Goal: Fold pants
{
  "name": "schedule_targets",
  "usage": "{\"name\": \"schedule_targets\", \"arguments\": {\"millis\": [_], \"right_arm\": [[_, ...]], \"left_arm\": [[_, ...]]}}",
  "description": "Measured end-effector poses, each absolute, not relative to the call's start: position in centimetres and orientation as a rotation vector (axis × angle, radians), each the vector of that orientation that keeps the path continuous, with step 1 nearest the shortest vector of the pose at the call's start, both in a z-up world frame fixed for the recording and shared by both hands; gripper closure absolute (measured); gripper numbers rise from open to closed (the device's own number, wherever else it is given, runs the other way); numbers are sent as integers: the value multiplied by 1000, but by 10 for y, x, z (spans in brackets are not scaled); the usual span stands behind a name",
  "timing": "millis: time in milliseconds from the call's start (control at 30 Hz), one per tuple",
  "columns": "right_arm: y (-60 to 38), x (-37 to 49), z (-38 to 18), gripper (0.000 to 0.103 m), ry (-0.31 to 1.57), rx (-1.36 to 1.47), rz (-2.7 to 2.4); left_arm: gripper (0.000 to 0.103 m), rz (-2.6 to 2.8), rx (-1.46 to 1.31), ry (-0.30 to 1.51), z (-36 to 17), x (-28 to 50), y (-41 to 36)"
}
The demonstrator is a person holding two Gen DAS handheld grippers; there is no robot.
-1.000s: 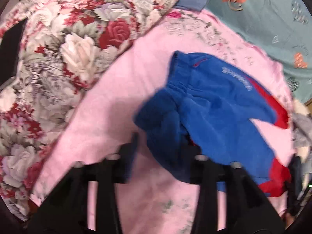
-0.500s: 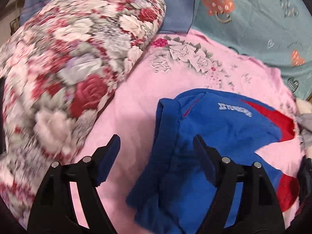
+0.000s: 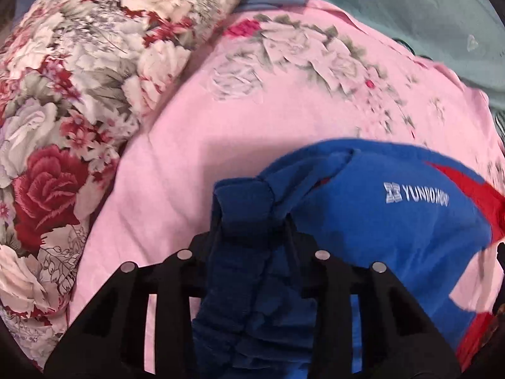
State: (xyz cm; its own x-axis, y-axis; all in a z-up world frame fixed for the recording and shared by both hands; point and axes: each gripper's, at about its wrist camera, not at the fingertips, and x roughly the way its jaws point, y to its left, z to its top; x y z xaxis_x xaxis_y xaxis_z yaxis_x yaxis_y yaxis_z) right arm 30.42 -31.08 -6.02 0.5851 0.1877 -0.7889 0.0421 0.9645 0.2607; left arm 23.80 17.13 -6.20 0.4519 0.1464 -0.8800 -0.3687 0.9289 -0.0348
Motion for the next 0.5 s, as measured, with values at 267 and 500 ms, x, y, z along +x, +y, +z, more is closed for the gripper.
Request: {"name": "schedule_targets", "arguments": {"millis": [267,500], "right_arm": [[-382,349,-73,39,941,378,-249],[-410,374,-80,97,942,447,-233]], "left_arm": [[67,383,-253,1029,-61,255,187],[67,401,-267,1015,-62,260,189]]}}
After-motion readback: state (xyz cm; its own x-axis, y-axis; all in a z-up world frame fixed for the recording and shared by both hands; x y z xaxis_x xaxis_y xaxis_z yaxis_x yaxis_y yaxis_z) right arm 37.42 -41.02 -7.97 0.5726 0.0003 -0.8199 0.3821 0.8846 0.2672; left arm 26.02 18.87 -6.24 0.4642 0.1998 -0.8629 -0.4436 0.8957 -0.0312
